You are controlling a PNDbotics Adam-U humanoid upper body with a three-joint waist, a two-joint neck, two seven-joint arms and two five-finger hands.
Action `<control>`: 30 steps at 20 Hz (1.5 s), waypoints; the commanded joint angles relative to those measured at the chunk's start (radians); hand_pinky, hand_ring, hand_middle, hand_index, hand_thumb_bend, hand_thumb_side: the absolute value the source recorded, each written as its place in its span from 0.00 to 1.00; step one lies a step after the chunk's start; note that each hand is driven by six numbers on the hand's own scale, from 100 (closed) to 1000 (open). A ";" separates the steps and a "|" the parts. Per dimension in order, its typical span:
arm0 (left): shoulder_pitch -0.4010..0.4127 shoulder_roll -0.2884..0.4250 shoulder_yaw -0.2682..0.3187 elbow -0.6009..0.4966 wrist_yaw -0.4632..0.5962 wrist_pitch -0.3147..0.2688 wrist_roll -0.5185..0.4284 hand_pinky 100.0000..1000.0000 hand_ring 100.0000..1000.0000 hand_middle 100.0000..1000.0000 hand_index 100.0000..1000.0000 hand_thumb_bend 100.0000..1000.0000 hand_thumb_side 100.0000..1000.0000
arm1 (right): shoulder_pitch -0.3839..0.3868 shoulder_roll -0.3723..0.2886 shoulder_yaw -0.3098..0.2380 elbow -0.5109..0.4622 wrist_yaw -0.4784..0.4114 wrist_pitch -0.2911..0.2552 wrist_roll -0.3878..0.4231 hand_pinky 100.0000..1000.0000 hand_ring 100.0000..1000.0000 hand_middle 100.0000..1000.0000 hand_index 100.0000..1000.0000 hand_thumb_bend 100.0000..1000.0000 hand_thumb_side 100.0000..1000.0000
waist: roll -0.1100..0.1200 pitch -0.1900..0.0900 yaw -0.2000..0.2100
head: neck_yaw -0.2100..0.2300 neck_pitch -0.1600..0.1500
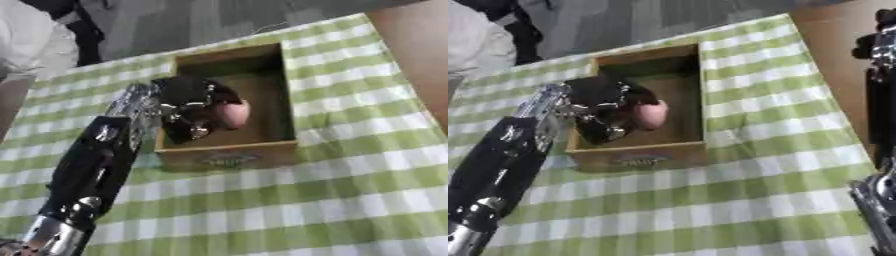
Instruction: Pick up objects on the table and place them in the box.
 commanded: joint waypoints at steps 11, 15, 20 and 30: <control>-0.023 0.028 0.085 -0.230 0.287 -0.023 0.127 0.68 0.81 0.80 0.94 0.00 0.07 | -0.004 0.012 -0.007 -0.020 0.001 0.001 0.002 0.75 0.58 0.50 0.75 0.00 0.91 | -0.030 -0.048 0.007 | 0.006 -0.010; -0.006 0.032 0.108 -0.267 0.410 -0.023 0.096 0.65 0.78 0.78 0.93 0.00 0.13 | -0.001 0.015 -0.010 -0.020 0.003 0.001 0.002 0.75 0.58 0.51 0.75 0.00 0.91 | -0.038 -0.055 0.016 | 0.002 -0.006; 0.076 0.023 0.153 -0.339 0.676 0.050 0.142 0.53 0.65 0.66 0.94 0.00 0.64 | 0.008 0.021 -0.020 -0.020 0.008 0.000 -0.003 0.75 0.58 0.51 0.75 0.00 0.91 | -0.053 -0.069 0.040 | -0.019 0.007; 0.373 0.030 0.285 -0.696 1.432 0.533 0.010 0.43 0.53 0.54 0.90 0.00 1.00 | 0.028 0.041 -0.038 -0.020 0.016 -0.005 -0.017 0.75 0.58 0.51 0.74 0.00 0.91 | -0.085 -0.094 0.107 | -0.099 0.034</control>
